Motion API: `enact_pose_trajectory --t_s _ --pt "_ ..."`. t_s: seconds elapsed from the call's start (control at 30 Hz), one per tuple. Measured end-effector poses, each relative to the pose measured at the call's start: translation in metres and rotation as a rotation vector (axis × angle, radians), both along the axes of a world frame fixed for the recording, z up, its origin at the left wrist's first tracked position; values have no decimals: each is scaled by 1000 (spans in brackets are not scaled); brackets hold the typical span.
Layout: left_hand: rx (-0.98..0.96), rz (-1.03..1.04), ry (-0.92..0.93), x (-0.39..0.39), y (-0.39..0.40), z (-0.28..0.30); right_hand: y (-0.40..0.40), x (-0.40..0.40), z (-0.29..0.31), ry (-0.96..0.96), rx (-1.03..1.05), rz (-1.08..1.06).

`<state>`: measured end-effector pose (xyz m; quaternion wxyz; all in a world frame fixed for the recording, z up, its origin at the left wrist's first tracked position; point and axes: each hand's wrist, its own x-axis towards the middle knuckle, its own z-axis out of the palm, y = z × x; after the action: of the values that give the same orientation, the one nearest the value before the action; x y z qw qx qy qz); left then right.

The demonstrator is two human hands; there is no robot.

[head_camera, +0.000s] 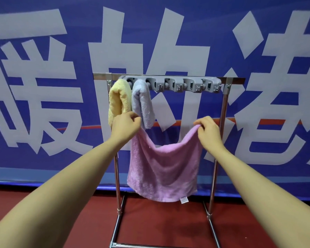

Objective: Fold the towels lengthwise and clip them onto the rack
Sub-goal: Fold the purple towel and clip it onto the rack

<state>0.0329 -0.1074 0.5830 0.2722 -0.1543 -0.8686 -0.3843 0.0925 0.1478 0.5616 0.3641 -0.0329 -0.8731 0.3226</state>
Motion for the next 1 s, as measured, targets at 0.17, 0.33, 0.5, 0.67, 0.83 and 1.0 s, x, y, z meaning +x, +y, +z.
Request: enact_pose_trajectory --t_s 0.17,0.33,0.5,0.67,0.83,1.0 --pt "-149 -131 120 2 31 -5 -27 -4 4 83 231 104" --pt "-120 -255 141 17 52 -5 -46 -5 8 108 242 149" --pt "-120 -435 67 31 59 -1 -51 -7 3 -2 52 207" --pt "-256 -476 51 27 60 -3 -47 -2 0 -17 -96 287" --pt "-364 -478 0 25 60 -3 -46 0 2 -1 -64 292" --pt "-443 -515 -20 26 59 -6 -46 2 2 -47 -5 323"
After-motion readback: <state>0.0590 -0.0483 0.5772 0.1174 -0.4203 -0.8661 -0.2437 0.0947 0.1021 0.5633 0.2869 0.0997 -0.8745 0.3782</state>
